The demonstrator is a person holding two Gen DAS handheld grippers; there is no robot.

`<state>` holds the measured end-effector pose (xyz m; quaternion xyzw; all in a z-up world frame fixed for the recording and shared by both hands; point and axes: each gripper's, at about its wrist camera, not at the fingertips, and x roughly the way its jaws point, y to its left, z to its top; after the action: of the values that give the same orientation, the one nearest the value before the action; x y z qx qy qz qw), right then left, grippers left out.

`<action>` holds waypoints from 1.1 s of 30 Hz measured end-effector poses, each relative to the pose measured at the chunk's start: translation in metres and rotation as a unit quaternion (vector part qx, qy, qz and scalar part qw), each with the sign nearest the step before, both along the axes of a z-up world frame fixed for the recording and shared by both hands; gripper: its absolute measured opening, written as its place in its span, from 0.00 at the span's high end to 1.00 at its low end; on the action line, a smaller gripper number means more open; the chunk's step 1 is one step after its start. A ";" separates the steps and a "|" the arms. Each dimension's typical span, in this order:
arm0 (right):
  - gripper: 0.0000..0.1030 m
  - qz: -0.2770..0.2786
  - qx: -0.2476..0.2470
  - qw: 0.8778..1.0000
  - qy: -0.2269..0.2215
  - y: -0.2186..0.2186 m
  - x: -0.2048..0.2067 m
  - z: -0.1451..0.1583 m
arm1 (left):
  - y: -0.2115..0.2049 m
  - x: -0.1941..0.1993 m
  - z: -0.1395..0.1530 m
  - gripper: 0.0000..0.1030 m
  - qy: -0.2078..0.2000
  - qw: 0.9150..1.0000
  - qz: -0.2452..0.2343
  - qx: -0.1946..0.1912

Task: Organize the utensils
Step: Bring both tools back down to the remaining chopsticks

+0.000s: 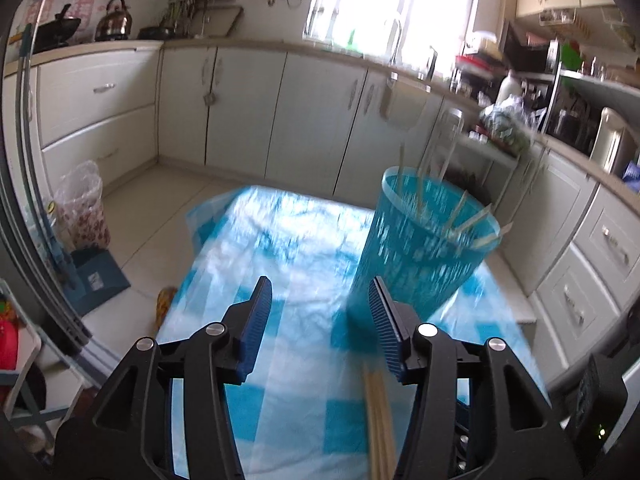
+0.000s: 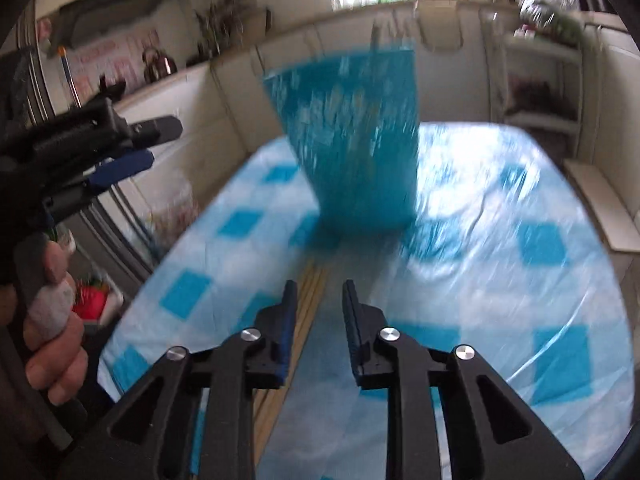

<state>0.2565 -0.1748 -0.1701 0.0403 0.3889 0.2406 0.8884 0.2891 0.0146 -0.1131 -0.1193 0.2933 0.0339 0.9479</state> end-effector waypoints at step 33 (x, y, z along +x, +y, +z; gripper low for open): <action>0.85 0.015 -0.033 0.999 0.034 0.016 -0.002 -0.023 | -0.009 0.001 -0.057 0.48 0.109 0.992 -0.052 0.027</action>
<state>0.2546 -0.1592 -0.1929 0.0130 0.4270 0.2390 0.8720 0.2898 0.0053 -0.1701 -0.0733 0.3994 0.0049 0.9138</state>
